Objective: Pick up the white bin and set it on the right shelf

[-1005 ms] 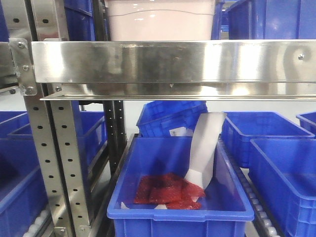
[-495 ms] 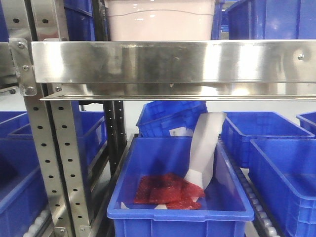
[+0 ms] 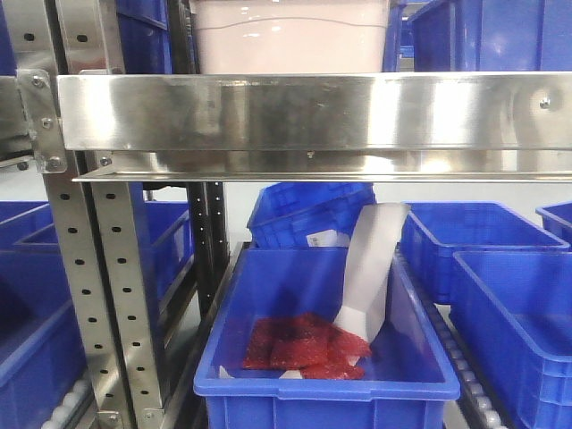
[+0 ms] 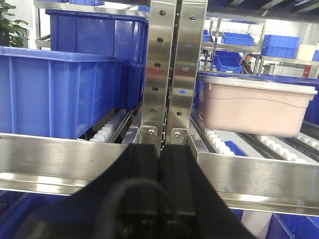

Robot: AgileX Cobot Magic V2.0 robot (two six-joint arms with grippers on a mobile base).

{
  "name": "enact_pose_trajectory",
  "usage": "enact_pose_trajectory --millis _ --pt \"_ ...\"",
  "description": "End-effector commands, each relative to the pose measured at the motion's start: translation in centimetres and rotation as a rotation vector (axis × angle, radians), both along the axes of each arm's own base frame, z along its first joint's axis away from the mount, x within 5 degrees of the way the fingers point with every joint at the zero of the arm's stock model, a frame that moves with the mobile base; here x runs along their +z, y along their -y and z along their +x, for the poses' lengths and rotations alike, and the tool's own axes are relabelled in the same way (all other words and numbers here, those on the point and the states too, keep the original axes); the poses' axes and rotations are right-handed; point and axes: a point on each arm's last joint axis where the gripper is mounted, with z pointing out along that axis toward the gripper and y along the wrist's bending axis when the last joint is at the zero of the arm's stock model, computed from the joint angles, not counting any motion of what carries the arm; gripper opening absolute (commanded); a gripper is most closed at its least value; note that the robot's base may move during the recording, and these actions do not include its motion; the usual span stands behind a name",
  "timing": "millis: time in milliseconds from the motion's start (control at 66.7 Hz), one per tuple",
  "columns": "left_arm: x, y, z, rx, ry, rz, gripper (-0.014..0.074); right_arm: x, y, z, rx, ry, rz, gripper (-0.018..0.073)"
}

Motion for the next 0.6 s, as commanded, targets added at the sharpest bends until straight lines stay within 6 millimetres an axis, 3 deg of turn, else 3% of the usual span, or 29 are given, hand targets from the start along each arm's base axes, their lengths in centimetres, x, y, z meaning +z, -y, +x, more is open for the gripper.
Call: enact_pose_trajectory --millis 0,585 --pt "1.46 -0.08 -0.26 0.006 0.093 -0.017 -0.0118 1.03 0.03 -0.27 -0.006 0.115 -0.014 0.0067" --pt "1.46 -0.08 -0.26 0.006 0.093 -0.017 -0.0118 0.99 0.03 -0.26 -0.005 0.110 -0.013 0.0067"
